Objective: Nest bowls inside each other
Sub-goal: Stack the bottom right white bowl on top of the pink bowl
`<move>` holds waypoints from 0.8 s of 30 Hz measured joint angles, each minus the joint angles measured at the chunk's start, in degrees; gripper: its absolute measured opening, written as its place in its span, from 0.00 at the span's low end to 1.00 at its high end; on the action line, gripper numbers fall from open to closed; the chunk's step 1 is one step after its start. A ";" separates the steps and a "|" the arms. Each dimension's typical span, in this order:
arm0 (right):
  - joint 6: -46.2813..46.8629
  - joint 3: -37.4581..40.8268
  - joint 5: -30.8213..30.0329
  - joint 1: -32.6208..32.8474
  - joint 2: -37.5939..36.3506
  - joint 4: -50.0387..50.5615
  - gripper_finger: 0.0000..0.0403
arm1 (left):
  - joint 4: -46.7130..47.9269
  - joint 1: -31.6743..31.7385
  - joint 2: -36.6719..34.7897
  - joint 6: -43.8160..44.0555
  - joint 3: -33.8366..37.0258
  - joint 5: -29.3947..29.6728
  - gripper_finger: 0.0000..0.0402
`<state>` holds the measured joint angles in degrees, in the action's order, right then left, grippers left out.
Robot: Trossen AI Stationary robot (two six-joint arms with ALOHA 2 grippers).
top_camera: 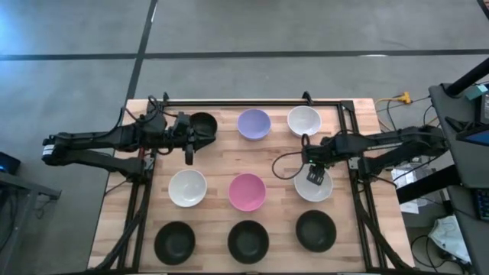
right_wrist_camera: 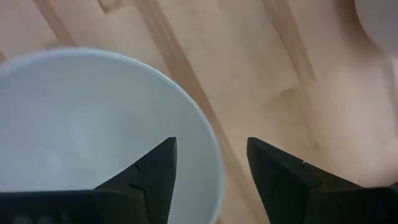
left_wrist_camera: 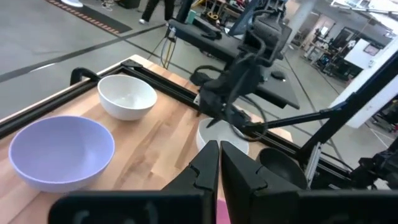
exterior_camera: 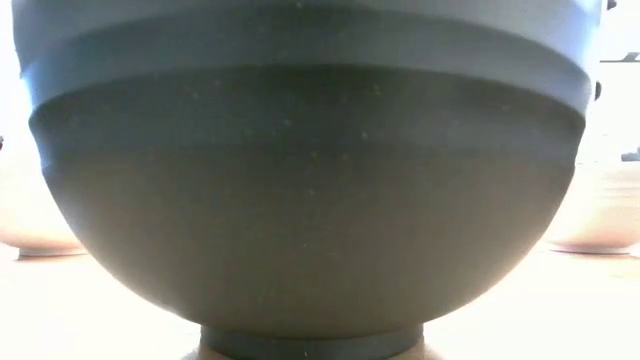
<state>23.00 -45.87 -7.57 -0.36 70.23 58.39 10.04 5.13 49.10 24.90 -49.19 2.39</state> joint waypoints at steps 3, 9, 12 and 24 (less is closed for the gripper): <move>-7.13 -0.53 0.23 -1.19 1.94 -0.14 0.48 | -0.04 -0.02 -0.09 -0.04 0.00 -0.69 0.00; -16.92 -0.61 6.52 -3.04 4.31 -0.59 0.46 | -0.12 -0.02 -0.98 0.09 0.00 -0.80 0.00; -19.50 -0.61 7.87 -3.30 5.07 -0.65 0.41 | -0.02 -0.02 -1.22 0.11 0.00 -0.80 0.00; -20.56 -0.61 9.98 -3.82 7.06 -0.91 0.04 | -0.09 0.00 -1.14 0.16 0.00 -0.80 0.00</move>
<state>2.44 -46.48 2.41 -4.18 77.29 57.47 9.96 5.12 47.97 25.06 -49.19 1.58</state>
